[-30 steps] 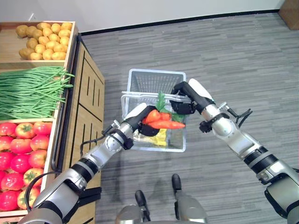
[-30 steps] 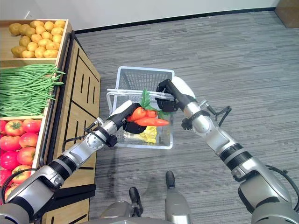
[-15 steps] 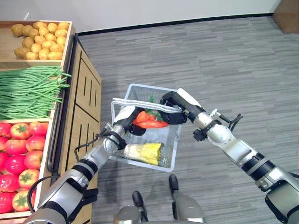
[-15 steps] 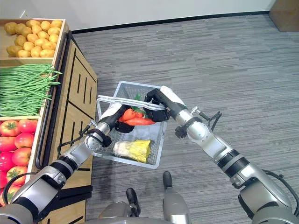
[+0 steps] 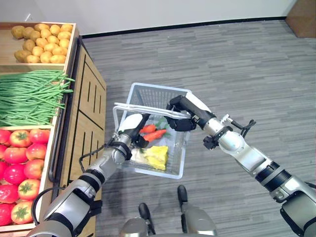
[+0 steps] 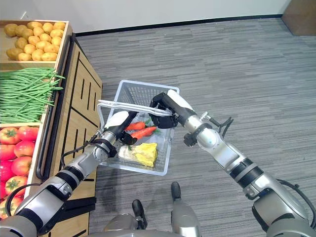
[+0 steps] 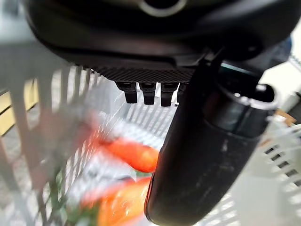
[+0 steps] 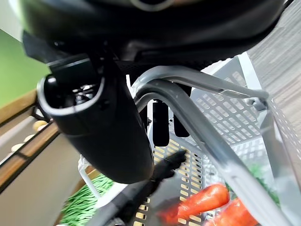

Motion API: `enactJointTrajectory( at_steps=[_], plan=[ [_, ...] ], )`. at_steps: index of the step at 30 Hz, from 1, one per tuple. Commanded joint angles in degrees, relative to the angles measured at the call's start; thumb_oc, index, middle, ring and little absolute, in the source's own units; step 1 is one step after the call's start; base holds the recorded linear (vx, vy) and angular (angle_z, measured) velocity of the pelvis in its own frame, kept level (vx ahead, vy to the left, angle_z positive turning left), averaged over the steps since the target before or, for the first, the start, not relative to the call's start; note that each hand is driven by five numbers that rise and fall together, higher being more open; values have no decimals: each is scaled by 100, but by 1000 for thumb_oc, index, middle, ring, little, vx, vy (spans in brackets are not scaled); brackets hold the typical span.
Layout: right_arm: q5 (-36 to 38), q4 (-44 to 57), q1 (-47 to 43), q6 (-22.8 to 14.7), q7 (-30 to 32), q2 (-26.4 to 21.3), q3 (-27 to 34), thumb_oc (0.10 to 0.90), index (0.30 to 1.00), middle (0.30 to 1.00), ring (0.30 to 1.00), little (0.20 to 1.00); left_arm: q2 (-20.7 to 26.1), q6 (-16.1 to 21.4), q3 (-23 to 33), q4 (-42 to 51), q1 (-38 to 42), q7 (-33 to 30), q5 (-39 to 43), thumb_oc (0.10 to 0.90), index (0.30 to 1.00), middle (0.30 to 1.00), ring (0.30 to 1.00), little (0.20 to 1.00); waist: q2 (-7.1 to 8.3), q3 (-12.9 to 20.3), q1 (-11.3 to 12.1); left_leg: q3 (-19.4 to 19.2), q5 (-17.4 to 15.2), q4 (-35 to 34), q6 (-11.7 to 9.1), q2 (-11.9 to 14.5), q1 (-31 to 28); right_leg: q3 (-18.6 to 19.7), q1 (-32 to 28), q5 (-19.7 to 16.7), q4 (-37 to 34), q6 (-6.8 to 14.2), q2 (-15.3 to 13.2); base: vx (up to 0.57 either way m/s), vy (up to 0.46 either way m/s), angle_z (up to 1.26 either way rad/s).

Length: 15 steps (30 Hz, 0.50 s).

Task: Get the vegetables into the basket

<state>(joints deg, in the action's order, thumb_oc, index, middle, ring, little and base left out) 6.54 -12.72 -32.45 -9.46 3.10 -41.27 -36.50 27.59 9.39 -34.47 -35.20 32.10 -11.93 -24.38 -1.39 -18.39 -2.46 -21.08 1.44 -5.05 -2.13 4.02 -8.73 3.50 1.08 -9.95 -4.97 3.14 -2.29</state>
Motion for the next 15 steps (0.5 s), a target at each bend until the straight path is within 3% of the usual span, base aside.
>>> enactJointTrajectory(
  at_steps=[1,7,13,14,15],
  plan=[
    [97,255,-335,-789,686,345,835,400,300,300,300,300,82,493,-460,180,551,-15,-117,900,1000,1000,1000,1000,54,604,50,311,99,5,-477,222,38,-285,-463,646,20,676,-552,1,1,5],
    [-240,-325,-261,-646,864,427,973,400,300,300,300,300,196,787,-656,987,482,446,391,900,1000,1000,1000,1000,54,644,86,378,81,5,-464,209,34,-336,-522,660,16,668,-576,0,1,1],
    [-561,-1275,-136,-460,1083,550,1171,400,300,300,300,300,830,1158,-875,2840,349,1194,2097,900,1000,1000,1000,1000,19,683,169,478,61,5,-444,172,31,-423,-582,664,8,674,-607,2,6,3],
    [-648,-1491,-70,-416,1114,560,1223,400,300,300,300,300,1016,1200,-899,3316,261,1486,2977,900,1000,1000,1000,1000,14,690,186,503,60,5,-440,162,32,-442,-596,661,7,675,-618,-5,13,7],
    [-650,-1492,-68,-418,1115,566,1223,400,300,300,300,300,1039,1186,-887,3342,254,1512,3010,900,1000,1000,1000,1000,19,693,183,503,59,5,-440,162,32,-443,-597,662,6,675,-618,-9,11,7]
  ],
)
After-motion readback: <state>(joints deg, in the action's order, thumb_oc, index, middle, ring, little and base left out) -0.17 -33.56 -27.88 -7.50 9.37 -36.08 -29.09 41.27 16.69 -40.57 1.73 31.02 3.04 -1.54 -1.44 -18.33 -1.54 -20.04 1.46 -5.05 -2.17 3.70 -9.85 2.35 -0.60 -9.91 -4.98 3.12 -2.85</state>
